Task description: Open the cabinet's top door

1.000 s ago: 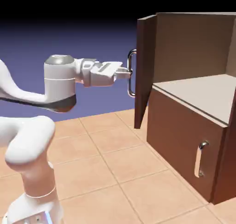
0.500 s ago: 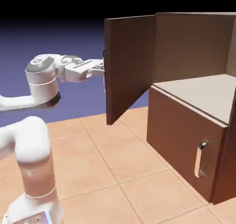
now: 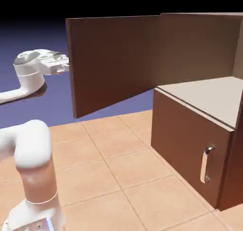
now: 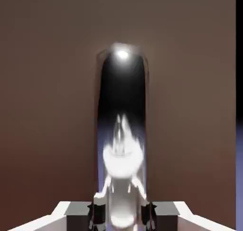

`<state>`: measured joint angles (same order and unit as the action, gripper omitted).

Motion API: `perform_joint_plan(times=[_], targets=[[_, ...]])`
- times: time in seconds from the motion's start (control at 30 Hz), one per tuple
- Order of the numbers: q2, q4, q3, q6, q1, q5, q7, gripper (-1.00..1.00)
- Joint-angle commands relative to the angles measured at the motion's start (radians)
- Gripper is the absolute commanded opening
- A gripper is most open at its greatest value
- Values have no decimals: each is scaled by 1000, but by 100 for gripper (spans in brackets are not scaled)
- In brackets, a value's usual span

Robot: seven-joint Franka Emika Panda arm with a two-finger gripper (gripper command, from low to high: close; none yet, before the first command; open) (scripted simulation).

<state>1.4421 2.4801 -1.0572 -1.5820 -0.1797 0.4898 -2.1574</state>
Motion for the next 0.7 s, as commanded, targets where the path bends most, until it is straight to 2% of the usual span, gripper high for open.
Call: perform_joint_plan(times=[0.0, 0.67], targets=[[-5, -36, -19, 34, -25, -12, 3, -100], [-22, -761, -224, 585, -552, -118, 112, -100]])
